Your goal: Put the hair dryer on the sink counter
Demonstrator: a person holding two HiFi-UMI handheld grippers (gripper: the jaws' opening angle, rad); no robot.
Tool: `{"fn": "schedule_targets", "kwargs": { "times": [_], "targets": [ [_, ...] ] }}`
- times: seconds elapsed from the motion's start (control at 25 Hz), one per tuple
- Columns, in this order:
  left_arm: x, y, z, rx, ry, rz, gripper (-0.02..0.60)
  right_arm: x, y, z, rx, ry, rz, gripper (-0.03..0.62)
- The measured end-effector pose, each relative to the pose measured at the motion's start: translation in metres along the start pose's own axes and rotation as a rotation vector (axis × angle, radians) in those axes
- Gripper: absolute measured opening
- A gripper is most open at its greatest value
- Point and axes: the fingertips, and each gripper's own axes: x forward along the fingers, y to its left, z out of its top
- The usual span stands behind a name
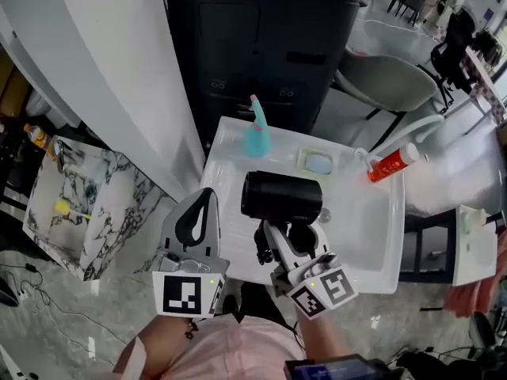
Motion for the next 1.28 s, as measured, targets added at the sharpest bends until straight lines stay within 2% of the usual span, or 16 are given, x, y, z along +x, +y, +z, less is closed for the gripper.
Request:
{"fn": "schedule_targets", "kwargs": {
  "times": [0.36, 0.72, 1.28],
  "targets": [
    [0.024, 0.005, -0.042, -0.014, 0.089, 0.027, 0.009, 0.021, -0.036, -0.053, 0.114, 0.109, -0.024, 0.192],
    [0.037, 0.012, -0.076, -0.032, 0.163, 0.059, 0.009, 0.041, -0.053, -0.101, 0.189, 0.216, -0.018, 0.192],
    [0.056, 0.024, -0.114, -0.056, 0.246, 0.090, 0.009, 0.054, -0.088, -0.150, 0.299, 0.338, -0.087, 0.192]
  ]
}}
